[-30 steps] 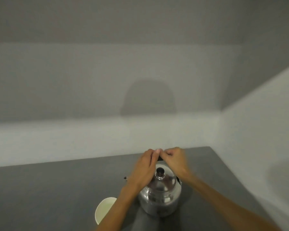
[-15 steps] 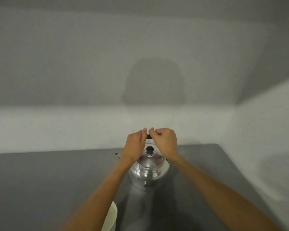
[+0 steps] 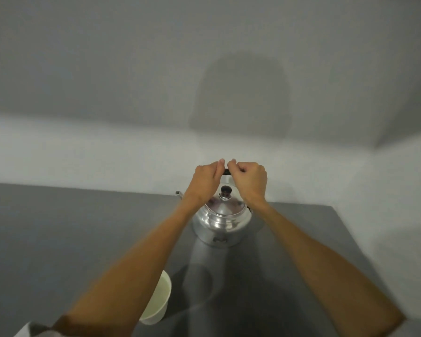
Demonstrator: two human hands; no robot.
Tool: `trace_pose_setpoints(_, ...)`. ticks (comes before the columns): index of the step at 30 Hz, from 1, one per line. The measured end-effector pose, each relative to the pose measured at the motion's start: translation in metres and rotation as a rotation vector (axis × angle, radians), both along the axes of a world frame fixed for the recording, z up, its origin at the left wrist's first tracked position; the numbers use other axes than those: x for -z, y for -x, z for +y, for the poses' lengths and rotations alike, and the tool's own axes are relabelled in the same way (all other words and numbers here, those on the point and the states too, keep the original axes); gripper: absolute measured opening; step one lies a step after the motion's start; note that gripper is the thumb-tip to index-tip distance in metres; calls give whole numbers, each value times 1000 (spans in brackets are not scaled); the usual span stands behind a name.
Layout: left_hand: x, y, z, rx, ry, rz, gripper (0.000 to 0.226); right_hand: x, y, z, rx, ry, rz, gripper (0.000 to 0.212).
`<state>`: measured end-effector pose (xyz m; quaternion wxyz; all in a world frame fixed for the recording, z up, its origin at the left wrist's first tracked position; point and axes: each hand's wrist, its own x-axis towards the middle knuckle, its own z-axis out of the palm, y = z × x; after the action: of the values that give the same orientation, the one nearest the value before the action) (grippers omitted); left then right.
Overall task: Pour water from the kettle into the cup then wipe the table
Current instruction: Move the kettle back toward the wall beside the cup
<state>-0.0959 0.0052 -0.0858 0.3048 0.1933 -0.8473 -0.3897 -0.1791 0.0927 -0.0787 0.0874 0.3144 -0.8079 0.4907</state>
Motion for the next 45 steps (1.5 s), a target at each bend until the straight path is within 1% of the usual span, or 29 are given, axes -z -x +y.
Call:
trace_pose_setpoints(14,-1,8,-3,-3,-31,-17,52,5,7,-6,20,4,35,50)
trace_pose_setpoints(20,-3,7,-1,2,-50,-26,45,4,8,-5,20,-12,35,51)
trace_pose_setpoints(24,-6,5,2,-3,-65,-37,46,5,9,-1,-48,-8,48,52)
trace_pose_setpoints(26,-12,2,5,5,-73,-83,51,1,10,2,-122,-56,32,56)
trace_pose_setpoints(29,-23,-5,11,13,-95,-211,62,-9,11,8,-211,-223,18,59)
trace_pose_setpoints(31,-31,-15,16,-6,-82,-252,61,-17,7,16,-187,-331,46,60)
trace_pose_setpoints(33,-41,-31,19,-15,-53,-243,59,-28,1,26,-119,-308,34,62)
trace_pose_setpoints(35,-53,-52,21,-20,-51,-216,58,-41,-10,40,-109,-233,12,53)
trace_pose_setpoints(37,-64,-78,24,-23,-51,-206,57,-53,-29,55,-171,-213,1,43)
trace_pose_setpoints(41,-73,-144,39,-77,40,-223,51,-69,-85,83,-352,-252,-24,21)
trace_pose_setpoints(45,-60,-225,57,-133,47,-257,46,-64,-160,94,-462,-335,-40,12)
